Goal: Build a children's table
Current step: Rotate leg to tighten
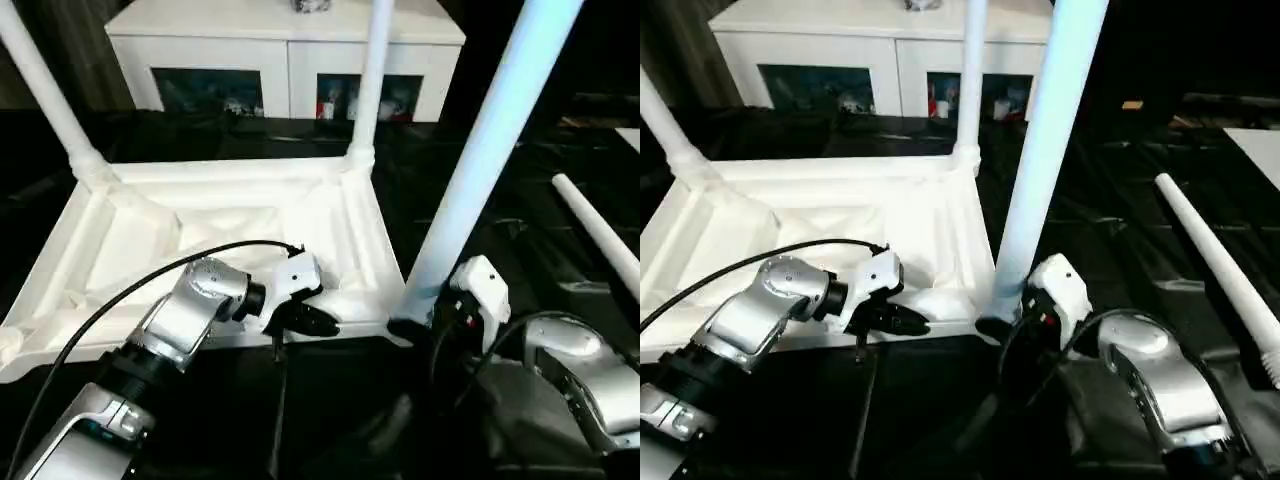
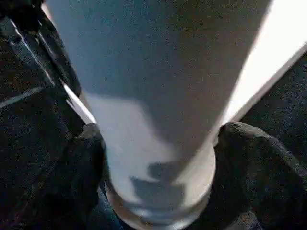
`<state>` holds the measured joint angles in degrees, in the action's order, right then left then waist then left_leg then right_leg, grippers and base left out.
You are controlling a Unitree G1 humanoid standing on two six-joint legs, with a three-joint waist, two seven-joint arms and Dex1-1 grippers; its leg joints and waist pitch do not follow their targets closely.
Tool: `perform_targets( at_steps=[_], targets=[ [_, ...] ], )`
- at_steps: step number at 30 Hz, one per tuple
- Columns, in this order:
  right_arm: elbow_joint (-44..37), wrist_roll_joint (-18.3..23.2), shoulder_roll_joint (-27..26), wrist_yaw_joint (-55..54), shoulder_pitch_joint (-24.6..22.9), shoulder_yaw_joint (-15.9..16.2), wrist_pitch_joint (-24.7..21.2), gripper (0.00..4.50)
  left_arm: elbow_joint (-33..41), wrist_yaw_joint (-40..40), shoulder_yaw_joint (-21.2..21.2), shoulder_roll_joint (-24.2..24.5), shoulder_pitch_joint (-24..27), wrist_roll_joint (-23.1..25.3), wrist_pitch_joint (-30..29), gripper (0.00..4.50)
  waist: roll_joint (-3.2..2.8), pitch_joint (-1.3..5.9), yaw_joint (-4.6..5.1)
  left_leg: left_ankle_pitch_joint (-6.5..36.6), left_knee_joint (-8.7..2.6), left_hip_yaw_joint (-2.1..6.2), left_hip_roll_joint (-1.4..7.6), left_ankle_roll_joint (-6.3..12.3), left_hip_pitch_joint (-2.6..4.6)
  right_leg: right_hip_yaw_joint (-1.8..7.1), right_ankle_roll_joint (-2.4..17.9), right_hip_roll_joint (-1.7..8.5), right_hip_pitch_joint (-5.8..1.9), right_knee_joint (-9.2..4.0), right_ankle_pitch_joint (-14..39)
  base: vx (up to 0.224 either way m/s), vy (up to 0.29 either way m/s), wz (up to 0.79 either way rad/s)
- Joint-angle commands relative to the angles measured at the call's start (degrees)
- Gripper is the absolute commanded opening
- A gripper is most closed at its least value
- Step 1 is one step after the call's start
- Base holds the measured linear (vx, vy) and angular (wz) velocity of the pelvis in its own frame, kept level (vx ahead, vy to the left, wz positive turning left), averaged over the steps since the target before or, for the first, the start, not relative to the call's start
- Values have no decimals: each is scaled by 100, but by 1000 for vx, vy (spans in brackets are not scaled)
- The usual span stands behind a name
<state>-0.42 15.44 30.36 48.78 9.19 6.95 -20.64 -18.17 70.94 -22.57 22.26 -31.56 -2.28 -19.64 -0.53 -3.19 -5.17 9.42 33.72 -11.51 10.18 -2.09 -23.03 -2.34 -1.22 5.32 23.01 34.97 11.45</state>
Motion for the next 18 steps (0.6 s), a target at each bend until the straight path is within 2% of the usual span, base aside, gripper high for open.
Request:
perform_targets(
  at_steps=[1, 9, 18],
  targets=[
    [59, -14, 27, 31, 72, -10, 58, 362, 306, 163, -104, -28, -25, -116, -7, 0, 44, 351, 39, 1109, -396, 131, 312, 341, 190, 204, 1479, 295, -230, -359, 338, 0, 0, 0],
    [101, -41, 21, 113, 20, 14, 161, 288, 291, 181, -99, -4, -34, -112, -34, 0, 43, 359, 41, 1095, -376, 126, 306, 366, 193, 205, 1499, 294, -231, -358, 341, 0, 0, 0],
    [184, -48, -17, 94, 31, 0, 190, 274, 282, 154, -96, 5, -26, -119, -47, 0, 52, 369, 37, 1022, -360, 124, 302, 410, 191, 201, 1531, 292, -240, -341, 269, 0, 0, 0]
  ],
)
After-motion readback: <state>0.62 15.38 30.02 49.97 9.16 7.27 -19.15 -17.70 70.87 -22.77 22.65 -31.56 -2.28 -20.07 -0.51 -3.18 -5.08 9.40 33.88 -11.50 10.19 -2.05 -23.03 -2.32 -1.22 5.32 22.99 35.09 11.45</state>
